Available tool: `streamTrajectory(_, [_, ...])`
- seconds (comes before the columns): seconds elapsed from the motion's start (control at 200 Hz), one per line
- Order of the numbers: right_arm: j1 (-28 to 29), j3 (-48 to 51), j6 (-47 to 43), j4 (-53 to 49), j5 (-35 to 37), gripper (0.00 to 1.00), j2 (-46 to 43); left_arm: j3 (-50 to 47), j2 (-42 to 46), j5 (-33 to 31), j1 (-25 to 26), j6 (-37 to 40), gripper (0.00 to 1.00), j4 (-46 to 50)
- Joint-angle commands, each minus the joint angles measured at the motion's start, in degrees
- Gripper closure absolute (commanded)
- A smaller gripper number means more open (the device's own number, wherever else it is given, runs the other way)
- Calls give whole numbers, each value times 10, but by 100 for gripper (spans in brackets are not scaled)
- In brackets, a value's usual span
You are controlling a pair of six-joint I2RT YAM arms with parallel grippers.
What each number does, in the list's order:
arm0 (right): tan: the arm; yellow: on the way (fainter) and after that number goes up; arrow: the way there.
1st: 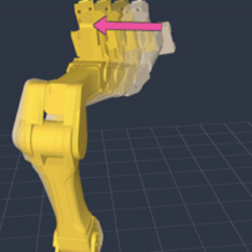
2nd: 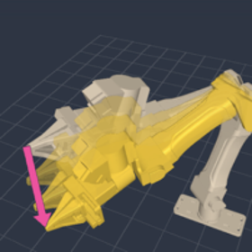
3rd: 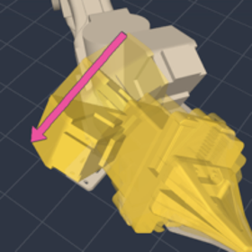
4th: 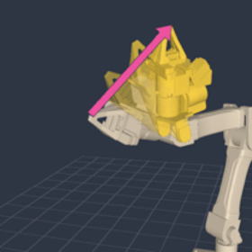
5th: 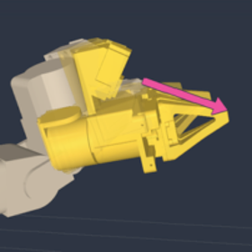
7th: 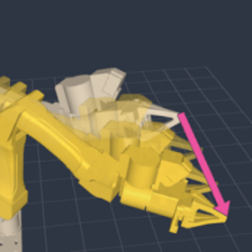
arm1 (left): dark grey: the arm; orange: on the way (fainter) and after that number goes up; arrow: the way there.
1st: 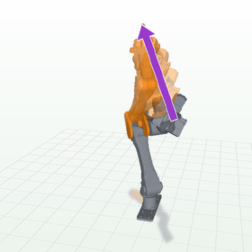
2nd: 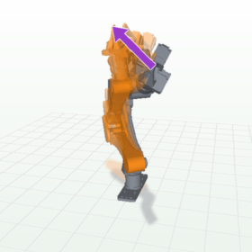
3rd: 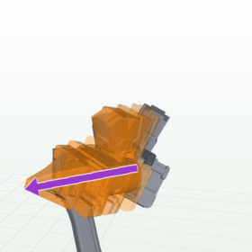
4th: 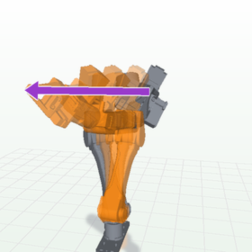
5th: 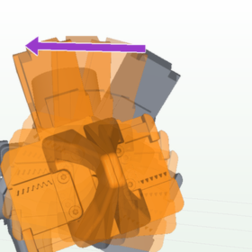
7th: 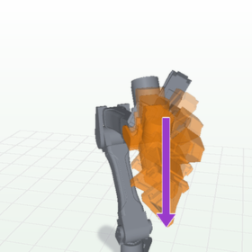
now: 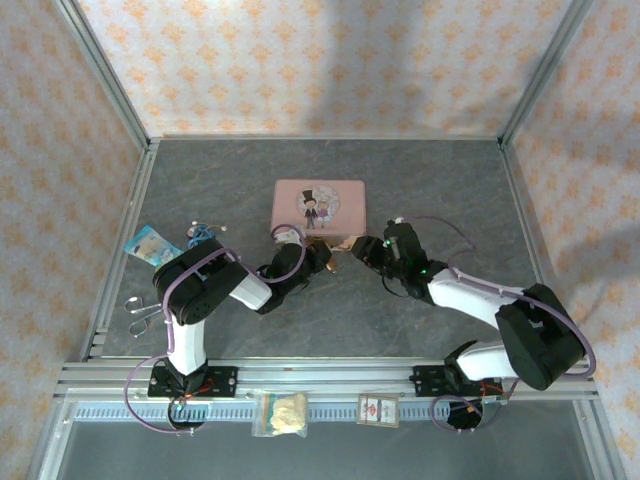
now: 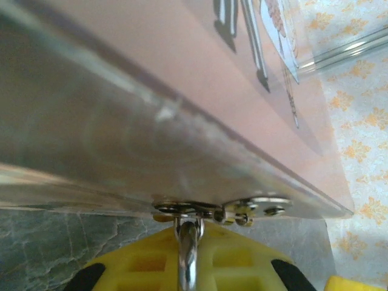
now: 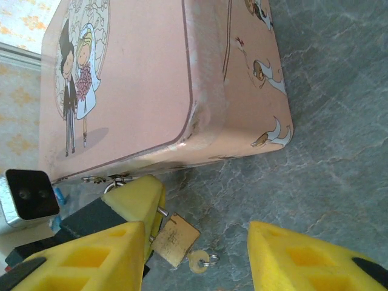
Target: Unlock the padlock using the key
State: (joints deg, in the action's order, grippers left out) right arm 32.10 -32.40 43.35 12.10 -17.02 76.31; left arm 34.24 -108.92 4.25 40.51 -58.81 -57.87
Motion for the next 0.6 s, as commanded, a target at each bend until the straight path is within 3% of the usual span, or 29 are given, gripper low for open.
streamTrajectory(0.0, [4,-23,-52,-35,38,53,-17,9,-15,7,3,2,80,5])
streamTrajectory(0.125, [10,-35,-83,-44,31,52,-17,-3,-8,1,1,-10,56,6])
streamTrajectory(0.2, [21,-53,-113,-60,37,50,-17,-24,27,-3,-3,-22,49,-2])
streamTrajectory(0.39, [73,-124,-191,-129,52,47,27,-108,111,-14,-32,-54,45,-13])
streamTrajectory(0.596, [134,-210,-248,-209,87,47,125,-182,223,-8,-97,-64,45,13])
